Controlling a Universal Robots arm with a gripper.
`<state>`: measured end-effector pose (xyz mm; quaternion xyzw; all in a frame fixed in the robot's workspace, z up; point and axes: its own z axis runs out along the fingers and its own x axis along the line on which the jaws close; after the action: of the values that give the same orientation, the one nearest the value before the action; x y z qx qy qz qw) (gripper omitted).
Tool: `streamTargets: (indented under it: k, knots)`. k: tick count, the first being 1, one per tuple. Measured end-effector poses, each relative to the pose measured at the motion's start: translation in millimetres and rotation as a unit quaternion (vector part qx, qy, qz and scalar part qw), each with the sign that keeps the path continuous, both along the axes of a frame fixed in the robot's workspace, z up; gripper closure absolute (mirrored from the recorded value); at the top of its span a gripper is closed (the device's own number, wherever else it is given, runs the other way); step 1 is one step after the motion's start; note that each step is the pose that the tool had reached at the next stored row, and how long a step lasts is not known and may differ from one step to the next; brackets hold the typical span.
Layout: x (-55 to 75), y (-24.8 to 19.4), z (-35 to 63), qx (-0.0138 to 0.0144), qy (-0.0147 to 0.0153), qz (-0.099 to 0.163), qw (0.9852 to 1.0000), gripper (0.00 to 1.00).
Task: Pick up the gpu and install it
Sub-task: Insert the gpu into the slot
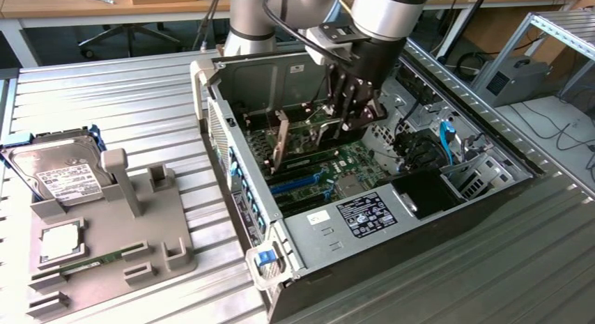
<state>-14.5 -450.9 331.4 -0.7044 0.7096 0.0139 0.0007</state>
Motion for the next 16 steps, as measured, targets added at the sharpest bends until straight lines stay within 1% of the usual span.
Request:
streamTargets:
  k: [3, 7, 11, 12, 13, 16]
  knots:
    - [-0.1, 0.0, -6.0, 0.0000, 0.0000, 0.000, 1.0000, 0.73]
    - [-0.2, 0.0, -10.8, 0.0000, 0.0000, 0.000, 1.0000, 0.73]
    - [-0.2, 0.0, -12.8, -0.0001, 0.0000, 0.000, 1.0000, 0.73]
    - [-0.2, 0.0, -17.7, 0.0000, 0.0000, 0.000, 1.0000, 0.73]
    - [-0.2, 0.0, -19.9, 0.0000, 0.0000, 0.000, 1.0000, 0.73]
    - [-0.2, 0.0, -20.9, 0.0000, 0.0000, 0.000, 1.0000, 0.73]
